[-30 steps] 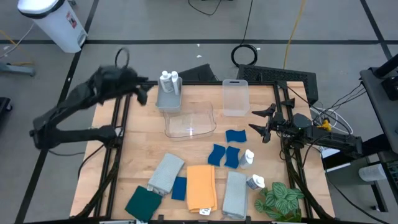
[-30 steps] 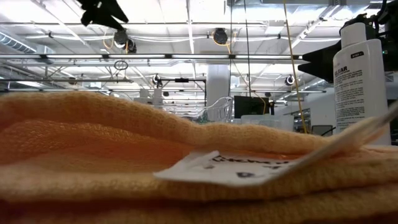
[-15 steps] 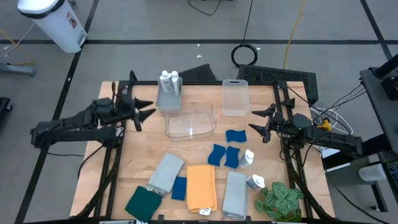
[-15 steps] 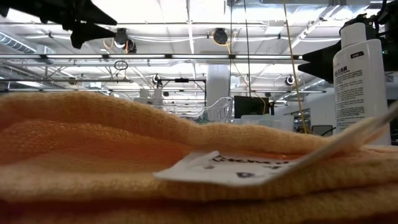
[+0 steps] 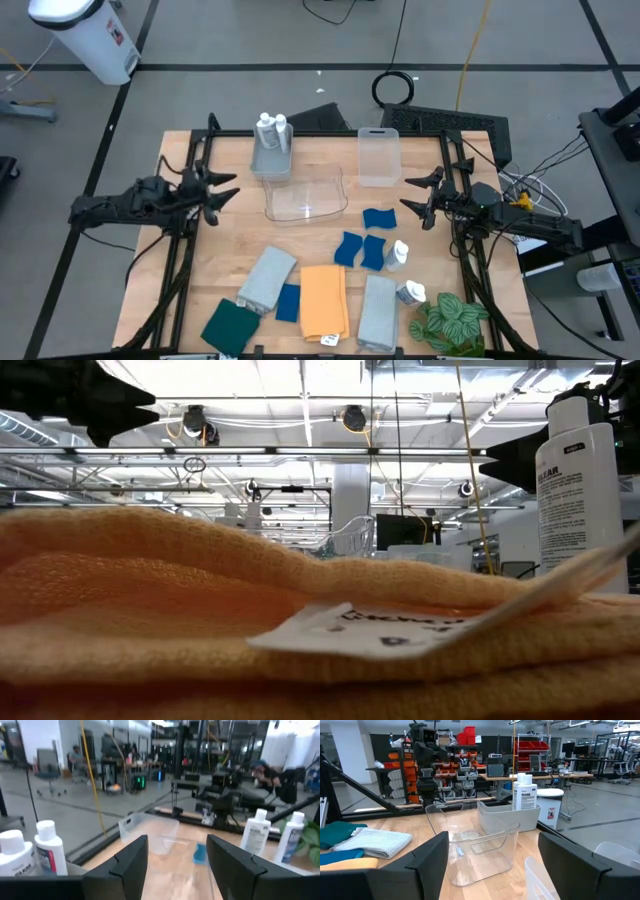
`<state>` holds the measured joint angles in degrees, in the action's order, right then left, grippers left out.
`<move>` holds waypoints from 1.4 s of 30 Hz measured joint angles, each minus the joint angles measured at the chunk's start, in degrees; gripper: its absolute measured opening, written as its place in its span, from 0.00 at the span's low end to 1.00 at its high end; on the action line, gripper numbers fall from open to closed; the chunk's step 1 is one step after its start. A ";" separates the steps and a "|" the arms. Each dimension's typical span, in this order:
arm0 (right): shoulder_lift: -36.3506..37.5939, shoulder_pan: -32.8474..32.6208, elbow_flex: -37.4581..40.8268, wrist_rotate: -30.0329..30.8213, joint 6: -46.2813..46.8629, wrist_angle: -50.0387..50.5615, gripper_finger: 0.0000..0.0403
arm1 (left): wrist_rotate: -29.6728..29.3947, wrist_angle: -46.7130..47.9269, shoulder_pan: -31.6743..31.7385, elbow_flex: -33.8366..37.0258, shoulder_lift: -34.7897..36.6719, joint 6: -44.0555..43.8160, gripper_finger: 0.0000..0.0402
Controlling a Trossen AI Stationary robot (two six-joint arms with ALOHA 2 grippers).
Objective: Pick & Place Kitchen Items
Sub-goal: Put the white plastic restorer bottle into the gray bin
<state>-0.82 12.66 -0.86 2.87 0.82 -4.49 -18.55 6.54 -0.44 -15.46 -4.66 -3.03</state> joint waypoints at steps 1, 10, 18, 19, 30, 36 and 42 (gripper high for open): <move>-0.01 -0.02 0.00 0.00 0.00 0.00 0.69 | 0.31 -0.49 -0.01 1.01 1.67 0.38 0.52; -0.01 0.00 0.00 0.00 -0.02 -0.02 0.69 | 5.26 -6.11 -0.01 8.05 3.17 -1.09 0.52; -0.01 -0.01 0.00 0.00 0.00 -0.21 0.69 | 6.06 -10.36 0.07 12.41 3.12 -2.13 0.52; 0.00 0.00 0.00 0.01 0.00 -0.10 0.69 | 6.02 -11.23 0.10 12.57 3.14 -2.11 0.52; 0.00 0.00 0.00 0.02 -0.01 -0.03 0.69 | 4.99 -10.70 0.08 12.92 3.03 0.13 0.52; -0.02 0.00 0.00 0.02 -0.07 -4.30 0.69 | 4.99 -10.68 0.08 12.91 3.03 -0.07 0.52; 0.00 0.00 0.02 -0.11 13.29 -11.18 0.69 | 4.99 -10.67 0.08 12.91 3.03 -0.21 0.52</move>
<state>-0.82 12.67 -0.84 2.76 14.10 -15.68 -13.56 -4.13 -0.36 -2.55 -1.63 -3.25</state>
